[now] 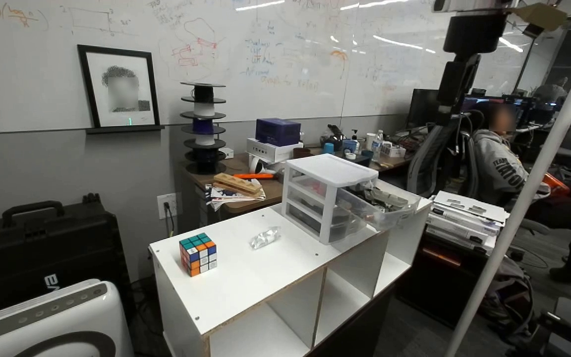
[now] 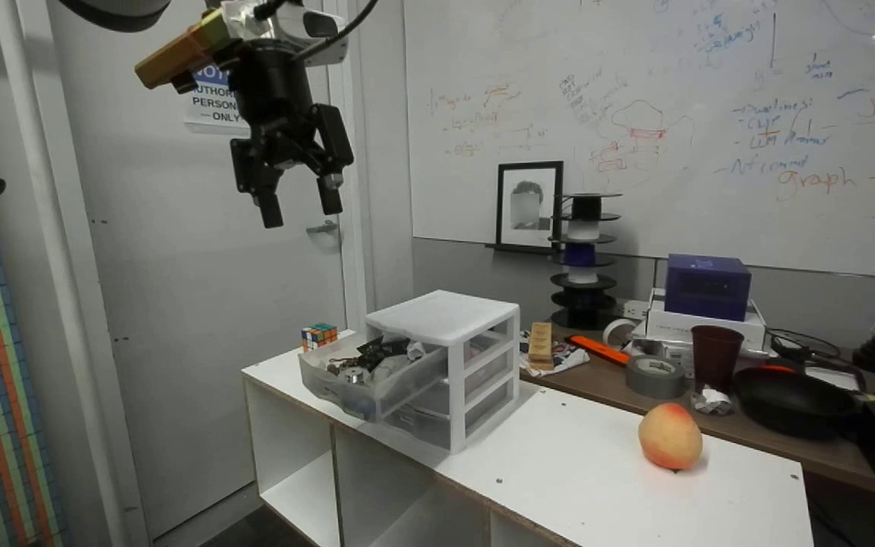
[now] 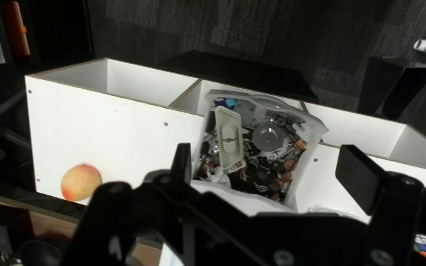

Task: Put the electricity extension and the transparent package in the upper drawer, and close it

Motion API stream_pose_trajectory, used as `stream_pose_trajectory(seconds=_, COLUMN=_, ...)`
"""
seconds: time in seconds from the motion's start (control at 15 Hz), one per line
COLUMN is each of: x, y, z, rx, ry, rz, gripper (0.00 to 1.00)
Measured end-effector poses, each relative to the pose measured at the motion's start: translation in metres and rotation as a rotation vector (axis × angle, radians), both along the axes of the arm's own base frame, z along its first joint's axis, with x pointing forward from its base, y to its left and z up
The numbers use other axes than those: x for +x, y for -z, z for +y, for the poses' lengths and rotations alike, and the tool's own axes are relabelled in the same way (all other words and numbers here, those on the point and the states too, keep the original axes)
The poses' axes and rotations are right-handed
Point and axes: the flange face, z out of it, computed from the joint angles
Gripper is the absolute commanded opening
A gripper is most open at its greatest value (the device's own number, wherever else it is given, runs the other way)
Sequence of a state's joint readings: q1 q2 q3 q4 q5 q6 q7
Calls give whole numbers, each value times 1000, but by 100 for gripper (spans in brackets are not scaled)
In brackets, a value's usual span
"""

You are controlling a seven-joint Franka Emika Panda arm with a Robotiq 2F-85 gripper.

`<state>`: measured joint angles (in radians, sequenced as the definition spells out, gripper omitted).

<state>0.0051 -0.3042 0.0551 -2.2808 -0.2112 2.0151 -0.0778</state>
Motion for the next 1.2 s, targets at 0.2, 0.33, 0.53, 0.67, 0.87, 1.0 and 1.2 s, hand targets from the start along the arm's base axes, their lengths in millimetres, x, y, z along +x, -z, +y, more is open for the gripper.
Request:
stream_pose_trajectory(seconds=0.2, x=26, y=21, z=49, rx=-33, ry=-72, rz=25, gripper=100)
stream_pose_trajectory(seconds=0.33, x=45, y=39, z=76, rx=-38, ry=-119, rz=37, gripper=100)
stream_pose_trajectory(seconds=0.53, x=74, y=71, z=107, rx=-29, ry=-167, rz=43, gripper=100)
stream_pose_trajectory(seconds=0.67, x=94, y=95, z=123, rx=-24, ry=-189, rz=41, gripper=100)
stream_pose_trajectory(seconds=0.87, x=121, y=131, z=143, rx=-35, ry=-230, rz=45, gripper=100)
stream_pose_trajectory(seconds=1.0, x=135, y=155, z=153, rx=-54, ry=-265, rz=50, gripper=100)
stream_pose_trajectory(seconds=1.2, x=151, y=191, z=161, rx=-72, ry=-369, rz=88, gripper=100)
